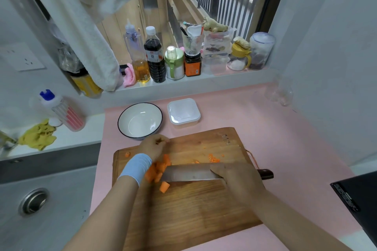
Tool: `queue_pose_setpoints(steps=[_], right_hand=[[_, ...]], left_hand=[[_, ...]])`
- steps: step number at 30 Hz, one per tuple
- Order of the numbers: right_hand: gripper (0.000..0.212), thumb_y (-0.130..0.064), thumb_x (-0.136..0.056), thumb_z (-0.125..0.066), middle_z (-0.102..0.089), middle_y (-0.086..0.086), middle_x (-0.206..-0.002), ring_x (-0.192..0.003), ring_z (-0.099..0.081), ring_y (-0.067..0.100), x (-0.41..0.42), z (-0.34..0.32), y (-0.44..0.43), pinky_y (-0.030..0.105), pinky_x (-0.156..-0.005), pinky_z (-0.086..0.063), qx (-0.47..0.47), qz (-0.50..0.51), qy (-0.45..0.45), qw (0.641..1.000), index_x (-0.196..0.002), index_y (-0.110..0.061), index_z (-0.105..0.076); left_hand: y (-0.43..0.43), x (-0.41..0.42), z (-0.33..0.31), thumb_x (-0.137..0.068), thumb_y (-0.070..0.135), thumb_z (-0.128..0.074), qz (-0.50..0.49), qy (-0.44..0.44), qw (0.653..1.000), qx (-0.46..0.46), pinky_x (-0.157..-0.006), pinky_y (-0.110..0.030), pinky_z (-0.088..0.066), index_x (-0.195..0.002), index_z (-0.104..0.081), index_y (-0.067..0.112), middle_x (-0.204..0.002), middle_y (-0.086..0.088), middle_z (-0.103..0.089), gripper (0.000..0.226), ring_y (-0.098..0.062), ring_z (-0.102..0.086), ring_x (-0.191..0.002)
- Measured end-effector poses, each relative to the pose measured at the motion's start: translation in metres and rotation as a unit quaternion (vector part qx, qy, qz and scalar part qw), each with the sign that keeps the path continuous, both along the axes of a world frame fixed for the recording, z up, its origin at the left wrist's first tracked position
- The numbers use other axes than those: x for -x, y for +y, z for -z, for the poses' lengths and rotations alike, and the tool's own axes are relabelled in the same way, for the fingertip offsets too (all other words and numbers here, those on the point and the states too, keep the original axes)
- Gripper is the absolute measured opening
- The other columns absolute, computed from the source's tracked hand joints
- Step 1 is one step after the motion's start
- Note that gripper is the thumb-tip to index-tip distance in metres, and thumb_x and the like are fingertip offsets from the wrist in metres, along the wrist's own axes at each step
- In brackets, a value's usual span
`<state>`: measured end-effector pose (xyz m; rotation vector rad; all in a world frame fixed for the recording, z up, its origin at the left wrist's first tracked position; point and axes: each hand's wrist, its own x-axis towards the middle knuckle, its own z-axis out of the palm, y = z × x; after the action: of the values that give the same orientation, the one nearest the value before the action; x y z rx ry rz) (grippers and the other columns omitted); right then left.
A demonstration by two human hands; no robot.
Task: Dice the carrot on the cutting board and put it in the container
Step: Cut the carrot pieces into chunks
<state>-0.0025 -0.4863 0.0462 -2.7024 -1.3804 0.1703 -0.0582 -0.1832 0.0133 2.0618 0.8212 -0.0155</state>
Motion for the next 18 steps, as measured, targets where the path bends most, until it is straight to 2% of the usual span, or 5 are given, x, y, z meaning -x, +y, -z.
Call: queue_pose_setpoints(steps=[3, 5, 8, 12, 18], right_hand=[[0.034, -0.011, -0.065, -0.068, -0.051, -0.01, -0.056, -0.05, -0.05, 0.01, -0.001, 0.003, 0.001, 0.026, -0.041, -0.029, 0.002, -0.041, -0.072, 0.997, -0.088, -0.036, -0.07], [0.034, -0.015, -0.07, -0.065, -0.054, -0.01, -0.059, -0.052, -0.052, 0.012, 0.0, 0.002, 0.002, 0.026, -0.043, -0.032, -0.014, -0.045, -0.063, 0.997, -0.095, -0.036, -0.073], [0.032, -0.015, -0.079, -0.052, -0.061, -0.013, -0.069, -0.062, -0.055, 0.008, -0.001, -0.001, -0.003, 0.025, -0.049, -0.038, -0.033, 0.009, -0.011, 0.999, -0.098, -0.036, -0.068], [0.03, -0.023, -0.091, -0.053, -0.068, -0.013, -0.078, -0.068, -0.061, 0.009, -0.005, -0.011, -0.022, 0.023, -0.058, -0.047, -0.039, 0.098, 0.031, 0.994, -0.11, -0.04, -0.07], [0.035, -0.027, -0.101, -0.047, -0.07, -0.01, -0.092, -0.075, -0.059, 0.012, -0.012, -0.013, -0.026, 0.026, -0.065, -0.05, -0.049, 0.243, 0.142, 0.958, -0.128, -0.039, -0.065]], left_hand=[[-0.024, -0.008, -0.012, -0.066, 0.059, -0.063, 0.18, 0.066, 0.981, 0.042, -0.09, -0.024, -0.047, -0.087, -0.072, 0.031, -0.098, 0.014, -0.071, 0.036, -0.007, -0.061, -0.09], [-0.046, -0.014, -0.011, -0.079, 0.048, -0.066, 0.269, 0.114, 0.956, 0.02, -0.083, -0.019, -0.047, -0.093, -0.074, 0.028, -0.092, 0.011, -0.073, 0.026, -0.007, -0.062, -0.082], [-0.052, -0.022, 0.007, -0.092, 0.022, -0.059, 0.206, 0.067, 0.976, -0.014, -0.092, -0.029, -0.049, -0.094, -0.075, 0.024, -0.098, 0.005, -0.073, 0.016, -0.018, -0.066, -0.096], [-0.038, -0.023, 0.012, -0.092, -0.002, -0.044, 0.073, 0.029, 0.994, -0.079, -0.083, -0.021, -0.037, -0.101, -0.072, 0.013, -0.107, -0.003, -0.069, 0.033, -0.023, -0.06, -0.103], [-0.056, -0.017, 0.026, -0.083, -0.004, -0.051, 0.215, -0.011, 0.964, -0.158, -0.1, -0.023, -0.038, -0.113, -0.072, 0.028, -0.119, 0.005, -0.064, 0.049, -0.016, -0.053, -0.114]])
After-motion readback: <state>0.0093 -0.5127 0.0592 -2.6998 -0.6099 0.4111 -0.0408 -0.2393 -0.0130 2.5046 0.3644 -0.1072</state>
